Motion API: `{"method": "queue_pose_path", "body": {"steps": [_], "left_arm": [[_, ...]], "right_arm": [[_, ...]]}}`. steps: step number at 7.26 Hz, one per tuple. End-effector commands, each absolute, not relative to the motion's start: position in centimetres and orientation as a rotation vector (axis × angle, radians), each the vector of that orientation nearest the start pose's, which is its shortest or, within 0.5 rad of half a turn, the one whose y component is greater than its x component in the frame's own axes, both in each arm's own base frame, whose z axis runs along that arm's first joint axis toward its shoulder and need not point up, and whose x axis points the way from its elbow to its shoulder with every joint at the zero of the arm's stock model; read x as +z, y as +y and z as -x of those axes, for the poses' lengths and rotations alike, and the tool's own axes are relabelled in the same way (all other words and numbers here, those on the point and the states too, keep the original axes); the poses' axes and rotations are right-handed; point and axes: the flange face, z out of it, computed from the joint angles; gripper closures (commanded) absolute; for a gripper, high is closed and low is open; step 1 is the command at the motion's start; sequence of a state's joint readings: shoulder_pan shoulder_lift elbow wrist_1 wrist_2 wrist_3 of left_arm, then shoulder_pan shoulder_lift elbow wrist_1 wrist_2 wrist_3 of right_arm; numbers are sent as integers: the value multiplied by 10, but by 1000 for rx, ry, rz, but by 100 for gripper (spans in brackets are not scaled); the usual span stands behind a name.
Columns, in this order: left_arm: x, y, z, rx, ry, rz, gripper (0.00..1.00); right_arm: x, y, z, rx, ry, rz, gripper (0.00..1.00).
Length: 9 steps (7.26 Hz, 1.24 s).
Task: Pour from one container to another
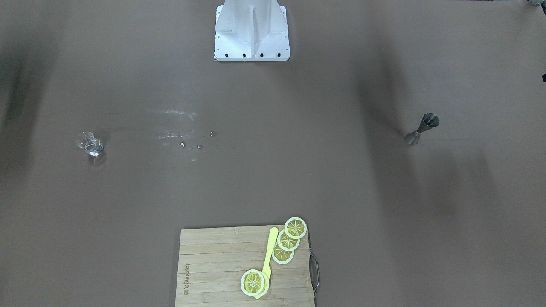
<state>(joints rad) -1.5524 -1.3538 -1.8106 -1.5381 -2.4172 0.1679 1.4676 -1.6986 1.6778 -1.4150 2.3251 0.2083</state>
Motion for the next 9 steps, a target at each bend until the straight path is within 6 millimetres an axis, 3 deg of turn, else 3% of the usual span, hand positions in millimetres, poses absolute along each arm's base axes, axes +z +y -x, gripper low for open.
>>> {"method": "queue_pose_path", "body": {"steps": [1,3,7,9], "left_arm": [[625,-408,49,184,870,-83,2],[612,-428,48,155,882,-99,2],[594,-439,49,145,873,-182,3],[574,-446,49,37,883,-280,3]], "right_arm": [[650,-470,-10,17,-816,-20,0],[656,-474,-10,7,-813,-27,0],[661,-481,-16,-44,-728,-140,0],[653,-491,-14,-45,-732,-154,0]]}}
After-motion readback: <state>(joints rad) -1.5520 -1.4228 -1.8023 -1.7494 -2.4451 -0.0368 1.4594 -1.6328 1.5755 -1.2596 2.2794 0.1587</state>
